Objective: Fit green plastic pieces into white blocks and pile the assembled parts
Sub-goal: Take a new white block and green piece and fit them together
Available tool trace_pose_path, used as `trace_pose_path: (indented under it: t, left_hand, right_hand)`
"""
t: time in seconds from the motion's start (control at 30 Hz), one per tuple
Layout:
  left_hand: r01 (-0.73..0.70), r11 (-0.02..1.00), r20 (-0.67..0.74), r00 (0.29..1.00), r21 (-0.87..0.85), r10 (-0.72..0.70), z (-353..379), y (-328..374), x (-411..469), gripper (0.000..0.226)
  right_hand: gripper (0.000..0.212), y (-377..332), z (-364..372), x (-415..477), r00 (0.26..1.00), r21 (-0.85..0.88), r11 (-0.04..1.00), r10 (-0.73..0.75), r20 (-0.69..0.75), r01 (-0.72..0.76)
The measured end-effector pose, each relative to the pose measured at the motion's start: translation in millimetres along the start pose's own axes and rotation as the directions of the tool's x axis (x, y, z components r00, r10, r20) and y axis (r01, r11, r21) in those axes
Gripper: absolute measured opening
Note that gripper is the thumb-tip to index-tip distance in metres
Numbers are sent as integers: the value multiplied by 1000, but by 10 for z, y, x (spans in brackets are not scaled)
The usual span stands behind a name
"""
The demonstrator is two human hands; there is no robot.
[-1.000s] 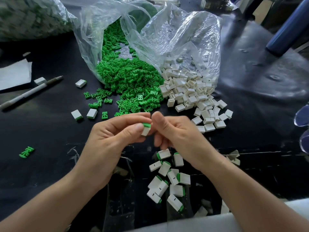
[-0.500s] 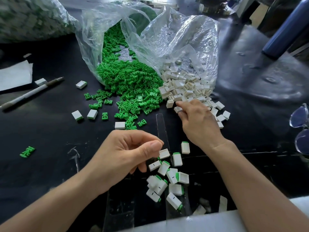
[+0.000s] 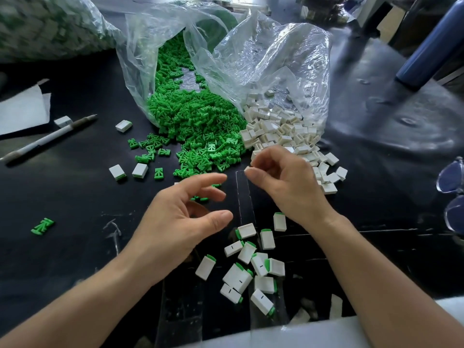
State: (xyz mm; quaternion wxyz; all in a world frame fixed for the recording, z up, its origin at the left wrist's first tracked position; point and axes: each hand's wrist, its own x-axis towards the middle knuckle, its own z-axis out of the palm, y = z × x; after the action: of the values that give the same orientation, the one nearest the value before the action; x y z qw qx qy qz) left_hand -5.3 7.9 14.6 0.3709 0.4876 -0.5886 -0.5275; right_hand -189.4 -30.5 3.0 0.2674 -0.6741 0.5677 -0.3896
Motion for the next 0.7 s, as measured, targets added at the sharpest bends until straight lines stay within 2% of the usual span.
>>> trace_pose_path:
  t: [0.07, 0.13, 0.2, 0.3, 0.4, 0.43, 0.5, 0.6, 0.7]
  left_hand:
    - [-7, 999, 1, 1000, -31, 7, -6, -12, 8, 52]
    - [-13, 999, 20, 1000, -43, 14, 3, -13, 6, 49]
    - [-20, 998, 14, 1000, -52, 21, 7, -4, 7, 37]
    - [-6, 997, -41, 999, -71, 3, -9, 8, 24, 19]
    - [24, 998, -51, 998, -66, -27, -5, 23, 13, 25]
    - [33, 997, -49, 998, -66, -37, 3, 29, 8, 26]
    - [48, 996, -53, 997, -78, -53, 17, 37, -1, 24]
    - [72, 991, -45, 996, -112, -78, 24, 47, -1, 12]
    - [82, 993, -20, 996, -89, -85, 24, 47, 2, 19]
  right_hand:
    - [18, -77, 60, -46, 996, 147, 989, -14, 93, 0]
    - [18, -121, 124, -91, 981, 201, 980, -36, 190, -3]
    - [18, -143, 164, -128, 970, 215, 977, -46, 237, -7]
    - [23, -180, 182, -151, 966, 253, 967, -40, 255, -27]
    - [35, -177, 182, -134, 982, 255, 966, -11, 187, -38]
    - [33, -161, 180, -124, 989, 215, 976, -6, 146, -25]
    - [18, -106, 183, -102, 994, 22, 999, -50, 94, 49]
    - [35, -83, 235, -88, 965, -303, 939, -90, 246, 165]
    - [44, -79, 291, -71, 928, -496, 821, -102, 358, 282]
